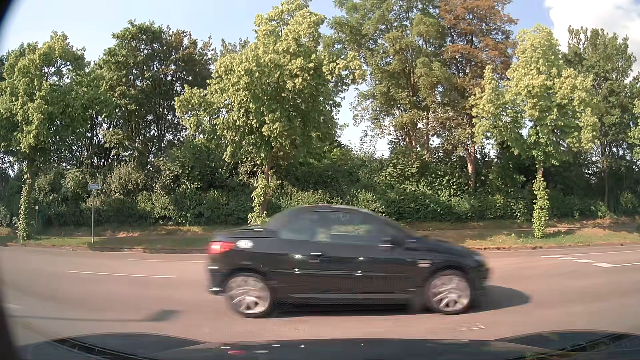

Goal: Follow the waypoints while adhering to traffic rules and regulations

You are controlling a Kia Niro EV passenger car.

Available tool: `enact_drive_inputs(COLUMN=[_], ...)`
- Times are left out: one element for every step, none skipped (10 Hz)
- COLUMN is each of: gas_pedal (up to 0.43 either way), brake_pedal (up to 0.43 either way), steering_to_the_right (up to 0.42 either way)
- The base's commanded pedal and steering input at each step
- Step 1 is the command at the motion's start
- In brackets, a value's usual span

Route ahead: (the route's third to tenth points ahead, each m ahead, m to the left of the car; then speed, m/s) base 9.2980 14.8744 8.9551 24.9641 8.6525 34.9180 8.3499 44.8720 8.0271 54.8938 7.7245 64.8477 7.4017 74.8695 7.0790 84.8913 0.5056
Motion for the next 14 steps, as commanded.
enact_drive_inputs(gas_pedal=[0.000, 0.000, 0.000, 0.000, 0.000, 0.000, 0.000, 0.000, 0.000, 0.000, 0.000, 0.000, 0.000, 0.000], brake_pedal=[0.128, 0.122, 0.049, 0.030, 0.018, 0.018, 0.018, 0.018, 0.018, 0.018, 0.018, 0.018, 0.018, 0.012], steering_to_the_right=[0.005, 0.005, 0.005, 0.005, 0.003, 0.001, -0.001, -0.002, -0.002, -0.002, -0.002, -0.002, -0.003, -0.005])
